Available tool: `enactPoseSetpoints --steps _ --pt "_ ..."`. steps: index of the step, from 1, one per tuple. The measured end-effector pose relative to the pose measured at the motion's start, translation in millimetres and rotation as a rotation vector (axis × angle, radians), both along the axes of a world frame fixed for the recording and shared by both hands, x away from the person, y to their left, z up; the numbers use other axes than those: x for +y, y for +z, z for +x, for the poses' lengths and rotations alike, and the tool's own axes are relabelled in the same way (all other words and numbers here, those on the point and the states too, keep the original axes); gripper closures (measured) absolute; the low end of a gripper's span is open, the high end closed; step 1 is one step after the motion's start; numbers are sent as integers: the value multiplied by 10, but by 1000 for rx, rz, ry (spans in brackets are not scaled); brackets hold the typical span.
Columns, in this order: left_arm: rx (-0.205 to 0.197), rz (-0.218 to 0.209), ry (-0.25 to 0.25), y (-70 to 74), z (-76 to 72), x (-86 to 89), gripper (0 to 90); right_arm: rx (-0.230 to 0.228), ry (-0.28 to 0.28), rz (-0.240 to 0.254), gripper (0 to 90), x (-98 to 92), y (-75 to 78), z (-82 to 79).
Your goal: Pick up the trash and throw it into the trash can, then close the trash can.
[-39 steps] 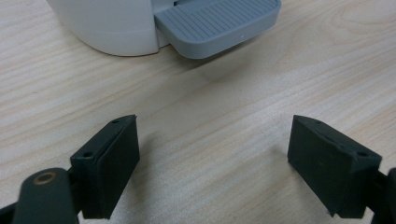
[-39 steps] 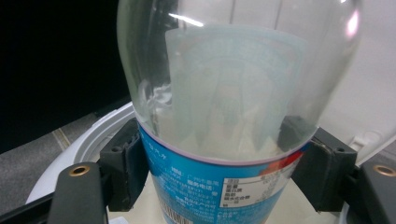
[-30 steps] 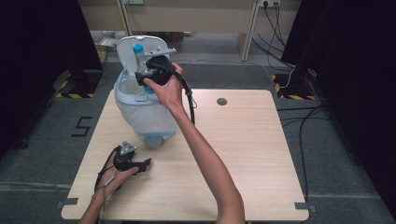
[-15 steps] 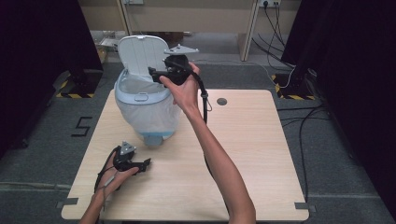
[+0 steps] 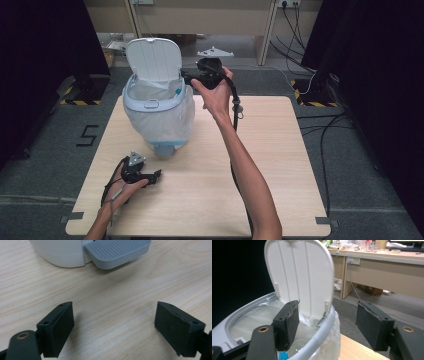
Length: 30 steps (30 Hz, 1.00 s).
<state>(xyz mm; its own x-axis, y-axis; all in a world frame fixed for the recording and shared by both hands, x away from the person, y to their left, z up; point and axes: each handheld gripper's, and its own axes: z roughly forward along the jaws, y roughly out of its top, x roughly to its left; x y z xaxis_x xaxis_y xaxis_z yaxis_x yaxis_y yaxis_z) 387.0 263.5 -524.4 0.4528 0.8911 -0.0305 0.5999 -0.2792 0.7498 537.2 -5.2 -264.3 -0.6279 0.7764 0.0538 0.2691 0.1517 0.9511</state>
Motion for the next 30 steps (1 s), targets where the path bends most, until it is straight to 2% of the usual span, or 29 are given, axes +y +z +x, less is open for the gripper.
enactPoseSetpoints --steps 12,23,26,29,30 --pt "0 0 0 0 1 1 150 6 -18 -9 415 -11 -100 153" --pt "0 2 -1 0 1 3 151 1 -49 -12 541 -13 -180 387" --pt "-1 0 0 0 1 2 151 -6 -50 -5 594 1 -183 459" --pt "-4 -1 1 -3 1 0 151 -2 -41 24 665 26 -203 539" --pt "-7 -2 2 -5 2 -1 151 1 -41 18 677 36 -209 572"
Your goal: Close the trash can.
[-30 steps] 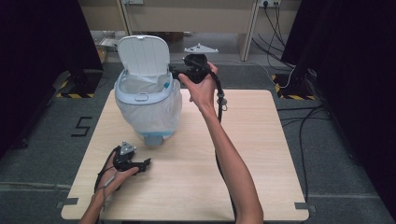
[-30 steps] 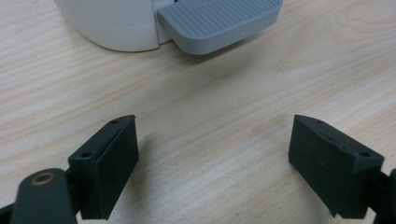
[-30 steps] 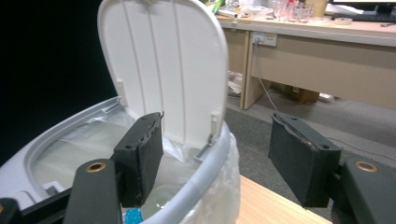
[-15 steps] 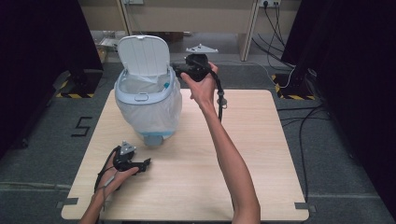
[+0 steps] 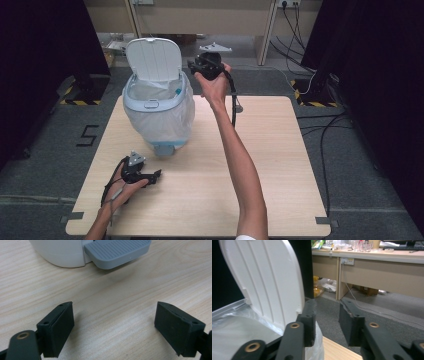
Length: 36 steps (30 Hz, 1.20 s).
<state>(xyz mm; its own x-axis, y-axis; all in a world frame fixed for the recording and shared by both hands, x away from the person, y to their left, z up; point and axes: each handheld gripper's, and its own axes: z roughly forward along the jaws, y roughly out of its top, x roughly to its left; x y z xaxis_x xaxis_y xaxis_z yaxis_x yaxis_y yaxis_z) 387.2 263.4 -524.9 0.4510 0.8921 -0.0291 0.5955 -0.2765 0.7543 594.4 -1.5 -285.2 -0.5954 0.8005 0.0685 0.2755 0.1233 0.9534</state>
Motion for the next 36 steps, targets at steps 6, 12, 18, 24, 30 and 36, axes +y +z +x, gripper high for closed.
enactPoseSetpoints --steps 6,12,18,24,30,36 --pt "-1 -1 1 0 0 1 151 12 -5 22 743 72 -27 186" --pt "3 0 -1 2 -1 2 151 19 15 49 759 174 -16 305" --pt "2 -1 2 -1 -2 -6 148 7 42 57 780 244 21 307" --pt "3 0 0 0 -2 -5 148 -1 118 119 780 228 44 264" --pt "2 1 1 -1 -2 -5 148 -17 132 15 778 312 69 29" --pt "6 2 -1 3 -3 -4 148 -30 134 -25 773 319 54 -199"
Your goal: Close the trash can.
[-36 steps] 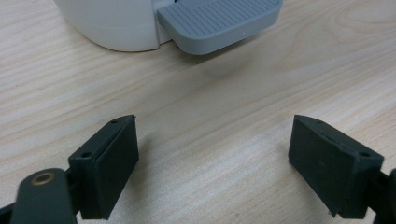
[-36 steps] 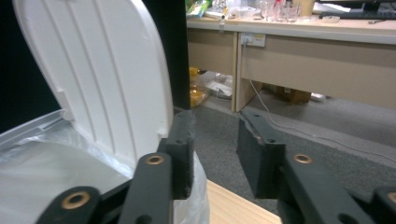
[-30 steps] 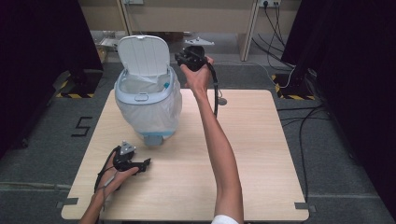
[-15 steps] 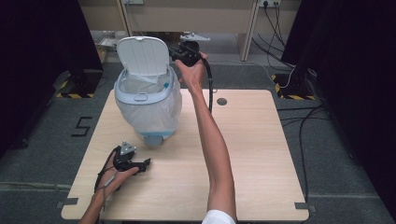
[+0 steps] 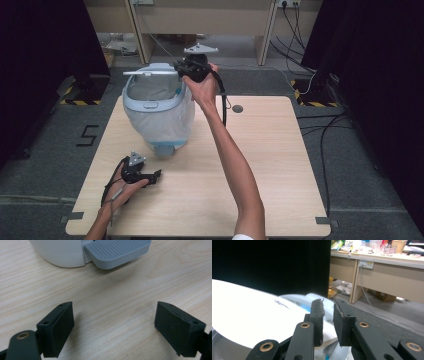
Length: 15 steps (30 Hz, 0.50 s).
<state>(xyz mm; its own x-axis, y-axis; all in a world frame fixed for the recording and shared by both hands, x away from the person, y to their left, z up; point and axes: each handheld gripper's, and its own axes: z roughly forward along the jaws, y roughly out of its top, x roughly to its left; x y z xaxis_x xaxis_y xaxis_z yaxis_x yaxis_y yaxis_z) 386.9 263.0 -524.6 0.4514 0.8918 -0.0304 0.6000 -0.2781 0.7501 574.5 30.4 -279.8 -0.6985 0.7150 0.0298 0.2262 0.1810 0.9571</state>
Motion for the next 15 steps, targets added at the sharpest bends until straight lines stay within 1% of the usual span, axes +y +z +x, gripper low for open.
enactPoseSetpoints --steps 4,6,10,13,15 --pt "0 0 1 0 0 -1 148 -13 7 -40 765 39 -46 -159" --pt "-2 3 -1 1 1 2 148 -23 10 -39 765 57 -74 -225" --pt "-2 3 -1 1 1 2 148 -20 33 -50 760 94 -135 -341" --pt "-2 3 -1 1 1 2 148 -18 45 -57 755 111 -178 -399" --pt "-2 3 -1 1 1 2 148 -16 50 -52 755 118 -191 -428"
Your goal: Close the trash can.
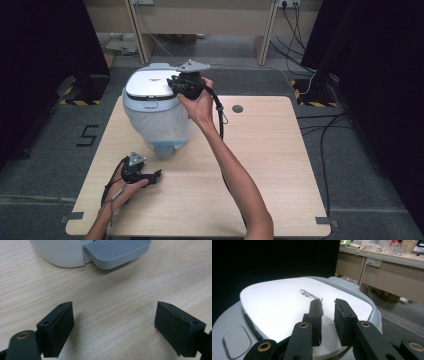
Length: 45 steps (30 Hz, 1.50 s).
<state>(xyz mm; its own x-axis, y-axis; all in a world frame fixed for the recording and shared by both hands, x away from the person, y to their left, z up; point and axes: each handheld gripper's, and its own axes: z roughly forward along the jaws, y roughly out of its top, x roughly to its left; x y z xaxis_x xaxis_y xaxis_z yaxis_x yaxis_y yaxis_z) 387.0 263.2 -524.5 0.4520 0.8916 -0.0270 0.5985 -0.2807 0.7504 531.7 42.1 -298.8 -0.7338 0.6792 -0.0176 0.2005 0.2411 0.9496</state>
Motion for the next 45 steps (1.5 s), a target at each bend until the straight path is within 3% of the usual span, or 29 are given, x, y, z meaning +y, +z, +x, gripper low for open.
enactPoseSetpoints --steps 6,13,26,43,44,45 --pt "0 0 0 0 0 0 148 5 16 -24 750 37 -48 -86" --pt "0 0 0 0 0 0 148 3 28 -4 749 73 -87 -171" --pt "0 2 2 1 0 2 148 -1 83 -6 742 324 -100 -312" --pt "0 5 5 1 1 2 146 -35 66 -21 759 373 -127 -357" --pt "0 5 5 1 1 3 146 -27 67 -52 766 380 -140 -353" --pt "0 5 5 1 1 3 147 -47 72 -37 766 389 -162 -357"
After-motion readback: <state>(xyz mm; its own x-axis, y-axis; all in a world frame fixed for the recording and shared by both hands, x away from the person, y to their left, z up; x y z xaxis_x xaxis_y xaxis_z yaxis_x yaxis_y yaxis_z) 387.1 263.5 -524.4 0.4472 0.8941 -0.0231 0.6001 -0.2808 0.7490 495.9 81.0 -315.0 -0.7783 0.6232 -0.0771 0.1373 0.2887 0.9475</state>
